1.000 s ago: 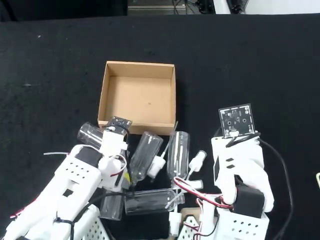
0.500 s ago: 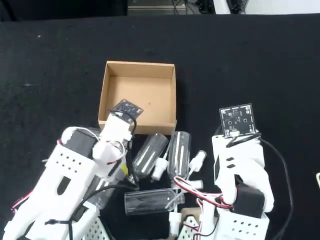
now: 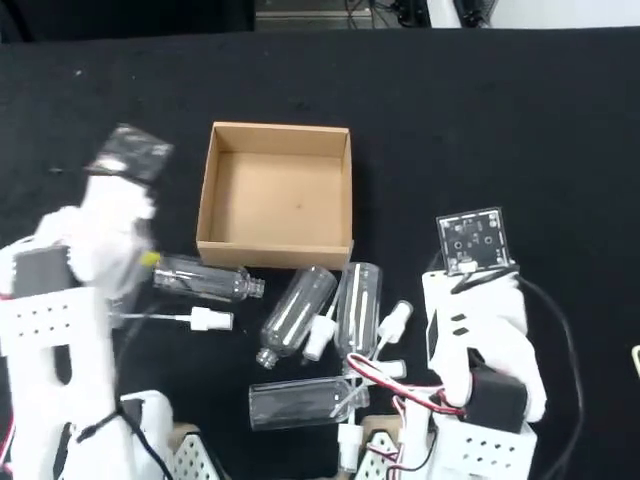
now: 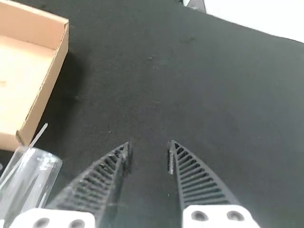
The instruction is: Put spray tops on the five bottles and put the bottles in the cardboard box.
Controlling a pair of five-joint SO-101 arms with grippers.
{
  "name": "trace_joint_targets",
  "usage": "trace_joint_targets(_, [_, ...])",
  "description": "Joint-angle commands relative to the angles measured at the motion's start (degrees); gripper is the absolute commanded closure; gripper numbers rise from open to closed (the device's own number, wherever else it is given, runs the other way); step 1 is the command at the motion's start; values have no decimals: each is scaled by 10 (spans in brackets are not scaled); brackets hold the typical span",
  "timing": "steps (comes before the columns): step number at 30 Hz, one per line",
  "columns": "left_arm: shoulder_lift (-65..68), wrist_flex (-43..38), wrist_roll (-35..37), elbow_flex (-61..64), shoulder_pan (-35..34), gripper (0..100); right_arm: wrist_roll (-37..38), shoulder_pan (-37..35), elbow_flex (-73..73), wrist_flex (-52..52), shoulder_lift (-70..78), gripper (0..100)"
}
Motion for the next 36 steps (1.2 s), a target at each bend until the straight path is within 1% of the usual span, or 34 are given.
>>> trace_joint_targets(1, [2,-69,-72,63,-189,956,1,-62,1,-18,8,878])
trace_joint_targets(3, [2,-132,-94,125,-255,956,1,-105,3,-18,12,878])
trace_joint_targets(5, [2,-177,-125,174,-299,955,1,-147,7,-18,14,878])
trace_joint_targets(8, [2,-181,-188,206,-345,953,0,-190,28,-18,14,878])
trace_joint_targets(10, [3,-181,-221,216,-364,952,0,-207,51,-18,11,878])
trace_joint_targets(13, [23,-181,-236,228,-371,952,-11,-219,94,-46,8,878])
trace_joint_targets(17, [97,-188,-235,229,-371,952,-33,-219,130,-78,8,878])
trace_joint_targets(21, [169,-189,-231,161,-385,955,-35,-208,117,-76,9,878])
trace_joint_targets(23, [189,-161,-222,107,-399,956,-33,-182,79,-56,15,878])
trace_joint_targets(25, [195,-113,-207,46,-410,956,-29,-158,22,-21,20,878])
trace_joint_targets(29, [195,-15,-186,-38,-408,953,14,-171,-105,74,87,878])
trace_joint_targets(31, [195,-7,-163,-46,-398,952,35,-187,-157,118,146,878])
trace_joint_targets(33, [195,-7,-132,-42,-387,952,76,-193,-188,143,197,878])
trace_joint_targets(36, [195,-8,-94,-30,-369,952,112,-162,-195,140,254,878])
